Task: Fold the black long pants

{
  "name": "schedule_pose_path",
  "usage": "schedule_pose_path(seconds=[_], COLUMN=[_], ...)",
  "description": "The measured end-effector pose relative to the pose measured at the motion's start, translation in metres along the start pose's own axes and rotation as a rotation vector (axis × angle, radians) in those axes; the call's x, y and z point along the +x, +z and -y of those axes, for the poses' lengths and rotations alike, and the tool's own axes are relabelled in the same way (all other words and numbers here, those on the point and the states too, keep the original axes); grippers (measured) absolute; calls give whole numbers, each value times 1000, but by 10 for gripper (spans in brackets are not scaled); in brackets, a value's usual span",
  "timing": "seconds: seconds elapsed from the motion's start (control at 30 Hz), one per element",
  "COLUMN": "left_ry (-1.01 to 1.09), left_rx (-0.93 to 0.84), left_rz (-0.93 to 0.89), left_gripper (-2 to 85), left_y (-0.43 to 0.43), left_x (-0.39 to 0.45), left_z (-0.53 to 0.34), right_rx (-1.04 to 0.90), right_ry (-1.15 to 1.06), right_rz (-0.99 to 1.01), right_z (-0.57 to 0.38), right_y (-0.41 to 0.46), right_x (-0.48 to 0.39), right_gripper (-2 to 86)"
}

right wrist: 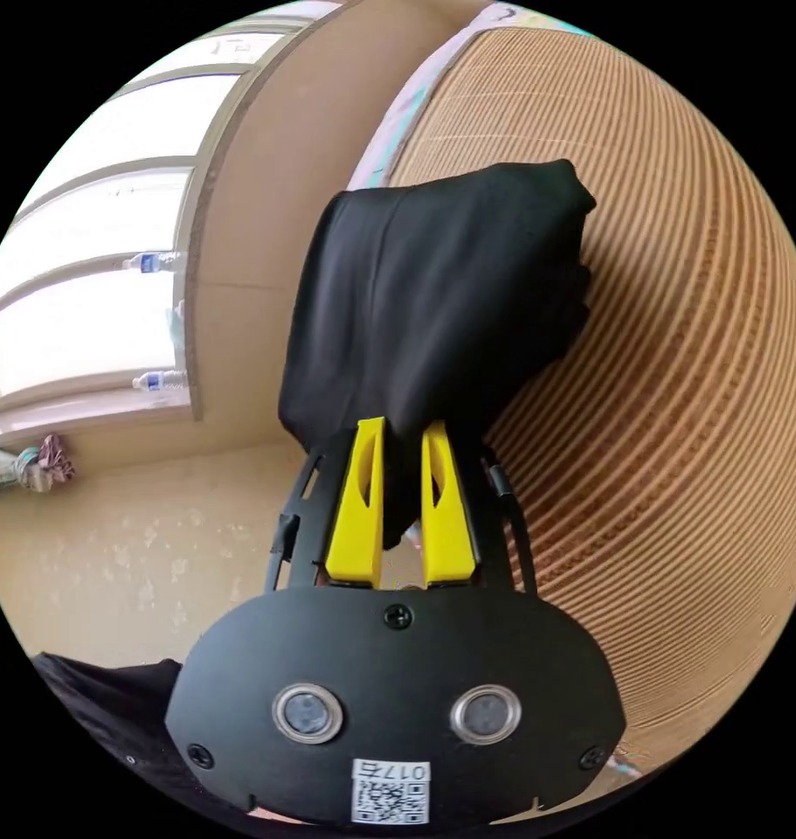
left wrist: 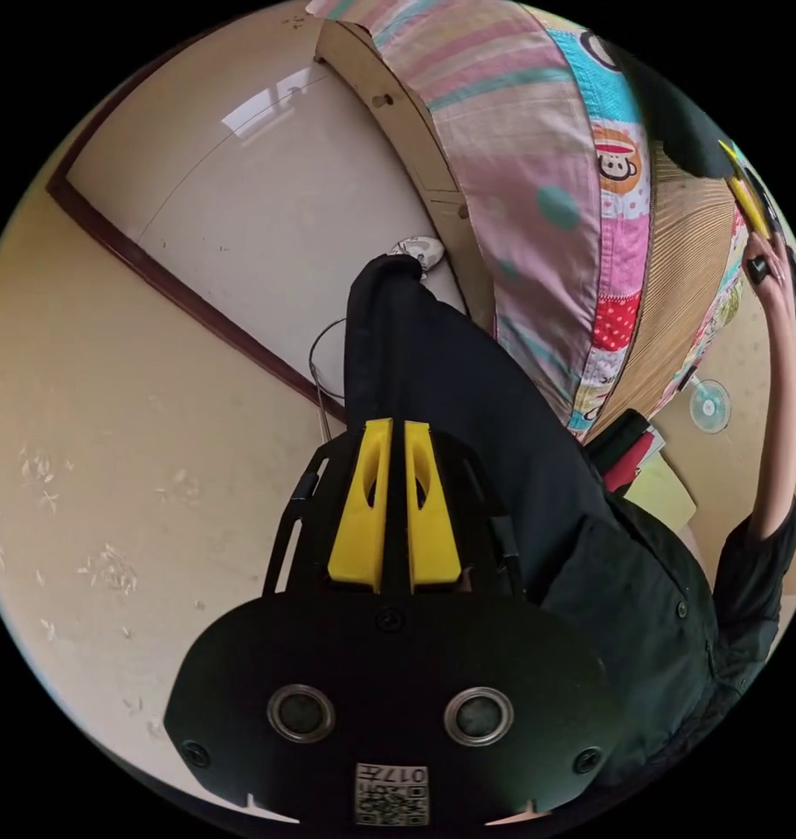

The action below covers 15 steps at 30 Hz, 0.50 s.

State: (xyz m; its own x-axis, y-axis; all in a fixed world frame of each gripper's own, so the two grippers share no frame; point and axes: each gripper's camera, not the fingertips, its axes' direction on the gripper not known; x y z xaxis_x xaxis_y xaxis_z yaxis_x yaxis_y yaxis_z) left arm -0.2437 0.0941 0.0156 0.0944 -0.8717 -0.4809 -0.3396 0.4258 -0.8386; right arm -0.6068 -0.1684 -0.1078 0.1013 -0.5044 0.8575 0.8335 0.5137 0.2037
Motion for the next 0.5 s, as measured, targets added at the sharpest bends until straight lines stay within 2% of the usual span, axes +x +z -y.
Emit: schedule_pose_path(seconds=[0.1,0.3,0.5], left_ry=[-13,-38,-13], left_rx=[19,16,-16], left_rz=[-25,-34,39], left_gripper=[35,34,31], left_y=[-10,-18,-24], left_x=[4,12,42], left_z=[8,33,80], right_rx=[-42,-173,-204], right_ry=[-28,90,203], right_rz=[84,-25,-205], right_z=[-13,-90,-185], right_y=[11,-9,-129], right_x=[-10,28,50], right_gripper=[42,18,6])
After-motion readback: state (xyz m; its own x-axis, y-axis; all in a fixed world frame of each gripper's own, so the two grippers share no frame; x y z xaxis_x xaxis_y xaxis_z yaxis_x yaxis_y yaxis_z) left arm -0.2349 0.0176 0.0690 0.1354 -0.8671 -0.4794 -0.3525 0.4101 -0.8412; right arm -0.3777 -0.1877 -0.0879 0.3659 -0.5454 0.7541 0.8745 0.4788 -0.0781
